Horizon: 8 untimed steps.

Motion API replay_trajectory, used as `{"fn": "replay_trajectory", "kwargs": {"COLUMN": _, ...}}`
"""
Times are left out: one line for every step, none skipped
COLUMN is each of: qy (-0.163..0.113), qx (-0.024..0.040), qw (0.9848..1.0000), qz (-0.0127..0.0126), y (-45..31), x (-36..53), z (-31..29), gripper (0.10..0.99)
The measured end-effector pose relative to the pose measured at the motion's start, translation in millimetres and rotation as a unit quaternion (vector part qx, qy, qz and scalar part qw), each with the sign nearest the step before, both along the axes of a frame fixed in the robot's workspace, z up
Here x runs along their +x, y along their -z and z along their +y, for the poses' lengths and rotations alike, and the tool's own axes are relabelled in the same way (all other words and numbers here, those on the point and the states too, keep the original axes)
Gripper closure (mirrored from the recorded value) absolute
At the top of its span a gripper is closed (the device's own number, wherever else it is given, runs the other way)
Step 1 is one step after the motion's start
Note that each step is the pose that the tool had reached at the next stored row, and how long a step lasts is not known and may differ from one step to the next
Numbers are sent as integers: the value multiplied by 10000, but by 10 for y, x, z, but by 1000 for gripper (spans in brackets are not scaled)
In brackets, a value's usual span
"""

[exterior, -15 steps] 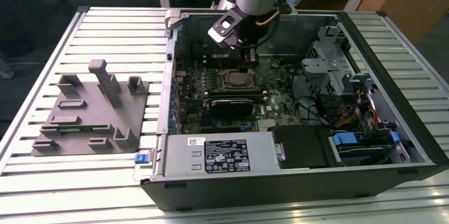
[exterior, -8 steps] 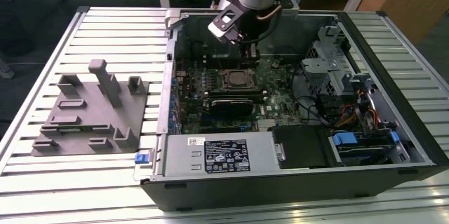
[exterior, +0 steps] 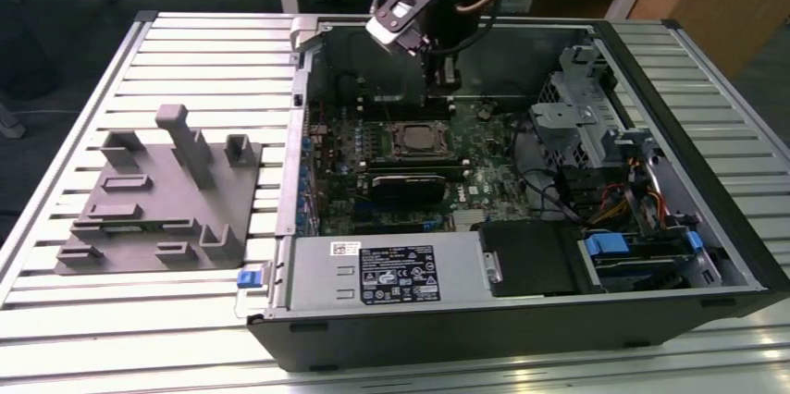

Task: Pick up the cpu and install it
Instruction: 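Install the first cpu locking lever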

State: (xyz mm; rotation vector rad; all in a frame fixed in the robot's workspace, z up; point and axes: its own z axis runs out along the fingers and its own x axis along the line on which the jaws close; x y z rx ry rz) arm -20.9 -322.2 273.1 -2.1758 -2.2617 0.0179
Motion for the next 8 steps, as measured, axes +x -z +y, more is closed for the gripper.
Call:
{"fn": "replay_trajectory", "kwargs": {"qy": 0, "qx": 0, "qw": 10000, "qz": -2, "y": -32, "x": 0, "z": 0, "gripper": 980}}
{"fn": "replay_trajectory", "kwargs": {"qy": 0, "qx": 0, "qw": 10000, "qz": -5, "y": -62, "x": 0, "z": 0, "gripper": 980}}
{"fn": "replay_trajectory", "kwargs": {"qy": 0, "qx": 0, "qw": 10000, "qz": -9, "y": -86, "x": 0, "z": 0, "gripper": 980}}
{"fn": "replay_trajectory", "kwargs": {"qy": 0, "qx": -1, "qw": 10000, "qz": -14, "y": -107, "x": 0, "z": 0, "gripper": 980}}
{"fn": "replay_trajectory", "kwargs": {"qy": 0, "qx": 0, "qw": 10000, "qz": -18, "y": -122, "x": 0, "z": 0, "gripper": 980}}
{"fn": "replay_trajectory", "kwargs": {"qy": 0, "qx": 0, "qw": 10000, "qz": -23, "y": -129, "x": 0, "z": 0, "gripper": 980}}
{"fn": "replay_trajectory", "kwargs": {"qy": 0, "qx": 1, "qw": 10000, "qz": -33, "y": -128, "x": -1, "z": 0, "gripper": 980}}
{"fn": "replay_trajectory", "kwargs": {"qy": -24, "qx": 2, "qw": 10000, "qz": -45, "y": -128, "x": -1, "z": 0, "gripper": 980}}
